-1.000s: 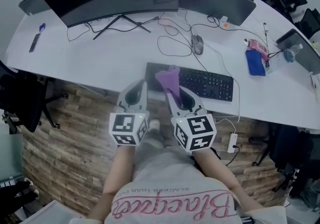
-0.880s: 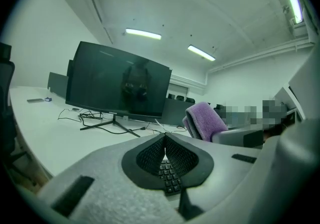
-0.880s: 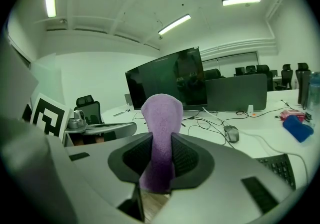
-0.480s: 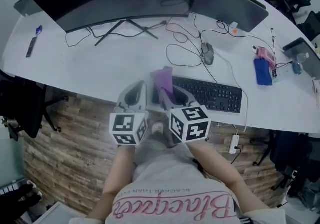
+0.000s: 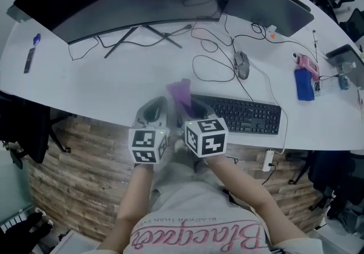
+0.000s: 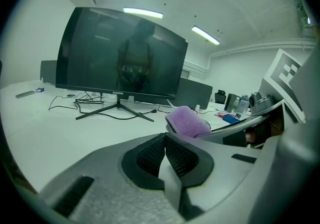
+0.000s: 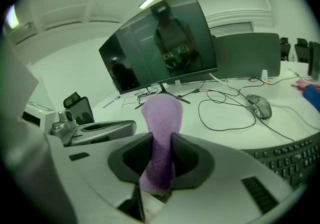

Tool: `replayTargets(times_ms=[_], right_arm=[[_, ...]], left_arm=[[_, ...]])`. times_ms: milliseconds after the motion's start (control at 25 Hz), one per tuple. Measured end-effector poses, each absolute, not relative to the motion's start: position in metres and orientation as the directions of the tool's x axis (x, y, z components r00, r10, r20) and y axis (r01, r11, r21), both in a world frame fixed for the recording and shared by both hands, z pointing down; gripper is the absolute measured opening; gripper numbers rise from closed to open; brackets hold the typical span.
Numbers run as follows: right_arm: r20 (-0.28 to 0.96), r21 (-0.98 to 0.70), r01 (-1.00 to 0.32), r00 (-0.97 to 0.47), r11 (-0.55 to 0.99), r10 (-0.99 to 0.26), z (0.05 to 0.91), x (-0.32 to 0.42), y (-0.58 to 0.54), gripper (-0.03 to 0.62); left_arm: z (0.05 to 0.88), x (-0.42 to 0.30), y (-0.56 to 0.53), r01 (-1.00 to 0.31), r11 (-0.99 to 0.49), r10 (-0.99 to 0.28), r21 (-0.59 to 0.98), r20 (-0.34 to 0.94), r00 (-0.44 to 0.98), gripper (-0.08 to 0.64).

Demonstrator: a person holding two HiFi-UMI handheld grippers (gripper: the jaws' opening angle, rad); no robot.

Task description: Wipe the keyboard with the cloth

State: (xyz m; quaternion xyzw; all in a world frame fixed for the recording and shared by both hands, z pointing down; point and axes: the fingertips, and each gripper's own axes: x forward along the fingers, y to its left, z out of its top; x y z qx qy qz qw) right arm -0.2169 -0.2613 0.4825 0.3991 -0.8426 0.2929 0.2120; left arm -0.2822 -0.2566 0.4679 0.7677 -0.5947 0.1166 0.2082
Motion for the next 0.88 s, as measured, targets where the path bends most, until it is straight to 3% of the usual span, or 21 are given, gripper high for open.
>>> replayTargets(times_ms=[880], right_arm=[[0.648, -0.331, -0.811, -0.567, 0.482, -0.509, 0.53, -0.207, -0.283, 0.092]], left_arm=[[0.508, -0.278, -0.266, -0.963, -0.185, -0.823, 0.196, 0.504, 0.26, 0.006]])
